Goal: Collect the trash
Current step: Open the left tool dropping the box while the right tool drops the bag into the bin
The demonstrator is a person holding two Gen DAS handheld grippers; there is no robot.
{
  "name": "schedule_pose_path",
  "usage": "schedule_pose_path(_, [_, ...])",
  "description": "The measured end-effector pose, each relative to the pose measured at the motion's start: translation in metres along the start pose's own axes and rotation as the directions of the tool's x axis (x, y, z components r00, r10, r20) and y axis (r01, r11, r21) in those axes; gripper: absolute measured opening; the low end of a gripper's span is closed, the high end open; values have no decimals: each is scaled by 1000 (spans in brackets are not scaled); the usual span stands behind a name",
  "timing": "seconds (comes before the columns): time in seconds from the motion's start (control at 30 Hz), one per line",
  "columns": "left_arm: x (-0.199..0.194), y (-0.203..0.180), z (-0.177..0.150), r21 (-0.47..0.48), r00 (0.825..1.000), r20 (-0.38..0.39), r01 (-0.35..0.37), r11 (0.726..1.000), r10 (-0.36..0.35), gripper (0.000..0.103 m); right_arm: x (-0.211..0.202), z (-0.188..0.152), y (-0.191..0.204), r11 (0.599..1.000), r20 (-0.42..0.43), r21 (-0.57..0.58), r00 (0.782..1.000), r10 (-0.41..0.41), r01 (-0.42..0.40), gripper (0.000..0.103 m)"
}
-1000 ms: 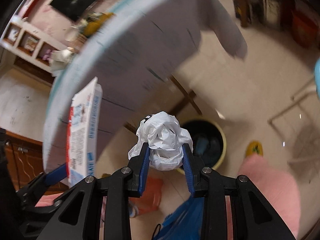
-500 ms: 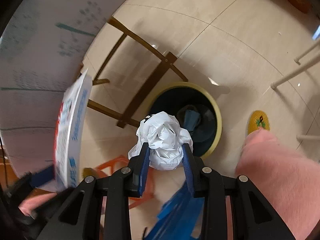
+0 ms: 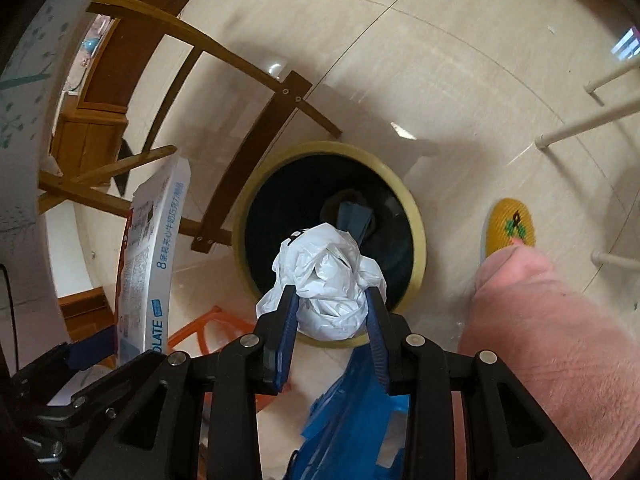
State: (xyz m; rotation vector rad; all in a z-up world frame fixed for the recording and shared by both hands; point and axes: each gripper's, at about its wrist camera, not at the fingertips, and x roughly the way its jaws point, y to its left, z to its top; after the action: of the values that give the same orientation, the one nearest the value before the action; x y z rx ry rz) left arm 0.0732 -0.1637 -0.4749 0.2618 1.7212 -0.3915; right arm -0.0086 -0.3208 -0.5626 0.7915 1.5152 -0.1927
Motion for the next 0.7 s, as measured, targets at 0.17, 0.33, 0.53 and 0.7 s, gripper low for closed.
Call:
schedule_pose_path(0.17, [14,3,12,-3,998,-41,56,998,-56,82,12,8,-3,999,-15,31,1000,6,-6,36])
schedule_pose_path(0.33, [26,5,19,11,998,-58,23,1000,-22,82,13,15,-14,995,7,98,1000,21,-22,49])
schedule_pose_path(0.53, [34,10,21,-7,997,-74,-16,1000,15,82,16,17,-25,987,4,156,999,39,-39,60])
schedule_pose_path(0.7, [30,13,21,-6,998,-51,-45,999,44,84,18,15,-22,987,2,147,998,60,-60,67])
